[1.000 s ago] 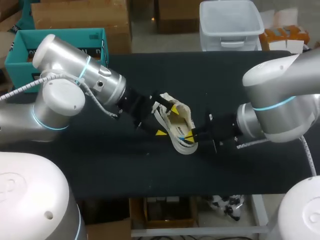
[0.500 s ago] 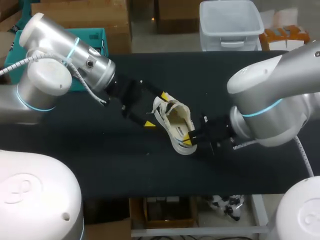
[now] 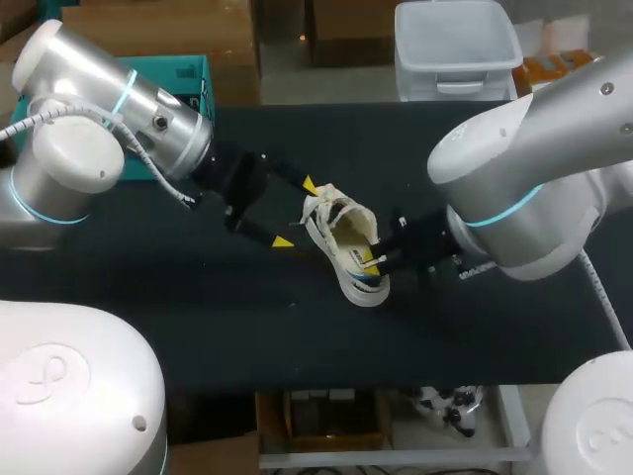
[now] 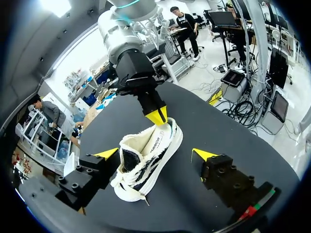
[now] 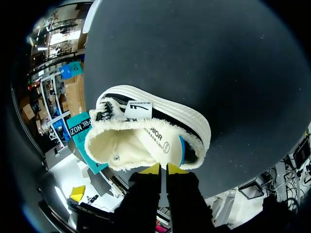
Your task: Open the shoe tongue, take the insole out of the shoe, put the insole back into the shoe, and pack the shoe into the shoebox
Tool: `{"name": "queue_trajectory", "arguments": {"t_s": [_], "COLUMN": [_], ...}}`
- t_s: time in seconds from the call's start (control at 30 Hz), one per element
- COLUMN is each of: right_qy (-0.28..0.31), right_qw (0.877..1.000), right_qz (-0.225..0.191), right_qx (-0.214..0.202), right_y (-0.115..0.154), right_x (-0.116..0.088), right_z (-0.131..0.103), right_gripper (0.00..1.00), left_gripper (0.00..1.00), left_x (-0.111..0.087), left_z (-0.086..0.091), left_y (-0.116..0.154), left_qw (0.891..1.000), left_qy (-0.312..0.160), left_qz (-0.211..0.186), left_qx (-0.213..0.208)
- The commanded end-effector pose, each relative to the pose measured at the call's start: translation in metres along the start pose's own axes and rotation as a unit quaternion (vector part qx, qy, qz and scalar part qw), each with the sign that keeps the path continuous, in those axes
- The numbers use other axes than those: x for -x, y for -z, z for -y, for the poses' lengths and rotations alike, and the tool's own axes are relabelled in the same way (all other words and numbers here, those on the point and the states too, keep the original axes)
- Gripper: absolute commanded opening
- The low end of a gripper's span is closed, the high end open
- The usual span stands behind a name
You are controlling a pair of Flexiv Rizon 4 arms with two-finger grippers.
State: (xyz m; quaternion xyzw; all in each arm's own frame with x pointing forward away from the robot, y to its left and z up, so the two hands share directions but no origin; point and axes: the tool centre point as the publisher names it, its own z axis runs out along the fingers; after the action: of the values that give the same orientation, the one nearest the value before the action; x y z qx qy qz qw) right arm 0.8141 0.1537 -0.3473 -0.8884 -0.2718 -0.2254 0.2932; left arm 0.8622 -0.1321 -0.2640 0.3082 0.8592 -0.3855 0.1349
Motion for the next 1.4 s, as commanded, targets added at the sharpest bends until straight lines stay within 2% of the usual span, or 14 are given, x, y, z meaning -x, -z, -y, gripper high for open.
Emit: {"name": "queue_trajectory", "arguments": {"t_s": [0.03,0.2,0.37,0.6,0.7,0.8,0.9,1.0,1.17,1.23,1.4], "right_qy": [0.006,0.012,0.009,0.017,0.021,0.027,0.041,0.066,0.093,0.119,0.167], "right_qw": [1.0,0.999,0.998,0.997,0.996,0.996,0.996,0.996,0.994,0.992,0.984], "right_qz": [0.03,0.04,0.057,0.071,0.076,0.075,0.065,0.05,0.038,0.034,0.052], "right_qx": [-0.009,-0.011,0.012,0.035,0.043,0.047,0.049,0.046,0.051,0.039,0.021], "right_y": [-0.017,-0.031,-0.036,-0.048,-0.054,-0.056,-0.048,-0.029,-0.003,0.004,0.017], "right_x": [-0.007,-0.004,0.005,0.015,0.019,0.023,0.024,0.023,0.017,0.011,0.005], "right_z": [-0.01,-0.014,-0.01,-0.017,-0.022,-0.026,-0.024,-0.019,-0.014,-0.013,-0.018], "right_gripper": [0.0,0.0,0.0,0.0,0.0,0.0,0.0,0.0,0.0,0.0,0.0], "left_gripper": [1.0,1.0,1.0,1.0,1.0,1.0,1.0,1.0,1.0,1.0,1.0], "left_x": [-0.002,-0.002,-0.001,-0.006,-0.011,-0.018,-0.023,-0.028,-0.029,-0.03,-0.04], "left_z": [0.0,-0.004,-0.009,-0.01,-0.01,-0.011,-0.013,-0.011,-0.008,-0.008,-0.01], "left_y": [0.008,0.021,0.03,0.035,0.038,0.042,0.046,0.054,0.066,0.069,0.07], "left_qw": [1.0,0.998,0.996,0.99,0.986,0.978,0.965,0.956,0.949,0.944,0.933], "left_qy": [0.011,0.045,0.078,0.125,0.153,0.187,0.223,0.237,0.254,0.265,0.296], "left_qz": [0.008,-0.001,-0.008,-0.042,-0.052,-0.063,-0.062,-0.064,-0.063,-0.062,-0.066], "left_qx": [0.014,0.033,0.051,0.049,0.047,0.065,0.124,0.159,0.175,0.185,0.194]}}
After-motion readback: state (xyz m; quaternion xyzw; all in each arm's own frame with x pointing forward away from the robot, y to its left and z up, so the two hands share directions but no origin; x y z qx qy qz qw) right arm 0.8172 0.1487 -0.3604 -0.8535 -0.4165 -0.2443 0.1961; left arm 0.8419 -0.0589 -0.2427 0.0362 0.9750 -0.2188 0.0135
